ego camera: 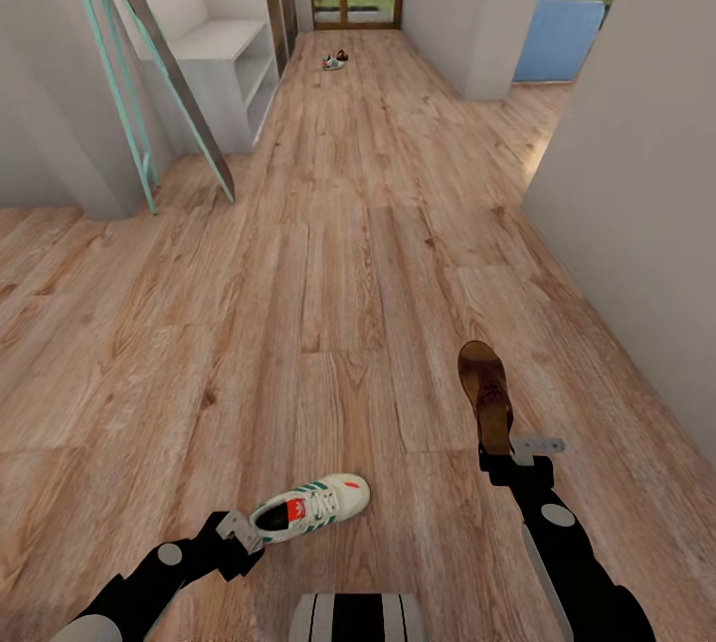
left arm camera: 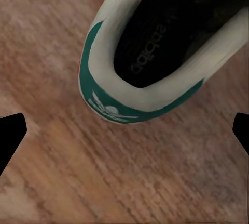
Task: Pick up the two gym shoes and the two sandals from the corridor floor and place them onto the hallstand (shoe rack) in the corridor, making sure they are on the rack and not on the floor. Arrange them so the two gym shoes are next to each other and the two sandals are next to each other.
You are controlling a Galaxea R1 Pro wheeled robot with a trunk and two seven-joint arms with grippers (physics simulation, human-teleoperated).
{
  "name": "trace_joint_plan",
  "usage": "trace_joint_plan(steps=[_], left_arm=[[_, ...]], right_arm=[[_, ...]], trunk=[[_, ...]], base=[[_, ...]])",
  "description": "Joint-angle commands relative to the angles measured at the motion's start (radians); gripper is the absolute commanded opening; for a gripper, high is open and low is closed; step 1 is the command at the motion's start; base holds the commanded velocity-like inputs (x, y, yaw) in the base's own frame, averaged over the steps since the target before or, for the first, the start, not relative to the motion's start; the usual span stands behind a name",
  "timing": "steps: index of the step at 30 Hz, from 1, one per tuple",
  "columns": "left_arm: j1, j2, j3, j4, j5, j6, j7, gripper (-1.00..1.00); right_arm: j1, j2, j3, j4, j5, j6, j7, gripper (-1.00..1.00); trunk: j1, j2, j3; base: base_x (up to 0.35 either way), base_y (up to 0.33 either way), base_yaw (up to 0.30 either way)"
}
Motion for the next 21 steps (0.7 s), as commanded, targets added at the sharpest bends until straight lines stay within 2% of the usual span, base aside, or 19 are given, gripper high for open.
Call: trace_joint_plan(steps=[1, 6, 16, 21], left_arm=[[0.000, 0.001, -0.003, -0.001, -0.009, -0.007, 0.001, 1.00], [-0.003, 0.001, -0.006, -0.009, -0.009, -0.015, 0.002, 1.00], [-0.002, 0.001, -0.006, -0.011, -0.009, -0.016, 0.002, 1.00], [-0.001, 0.000, -0.006, -0.013, -0.009, -0.017, 0.002, 1.00]], right_arm=[[0.000, 0.000, 0.001, -0.002, 0.005, 0.007, -0.004, -1.00], [0.000, 0.020, -0.001, 0.000, 0.008, 0.008, -0.003, -1.00], [0.000, 0.025, -0.001, -0.004, 0.007, 0.007, -0.003, -1.00], [0.000, 0.026, -0.001, -0.005, 0.007, 0.007, -0.003, -1.00]], trunk=[[0.000, -0.001, -0.005], [0.001, -0.001, -0.008], [0.001, -0.001, -0.008], [0.001, -0.001, -0.008]], base=[[0.000, 0.000, 0.000], [0.000, 0.000, -0.001], [0.002, 0.000, 0.000], [0.117, 0.000, -0.035]])
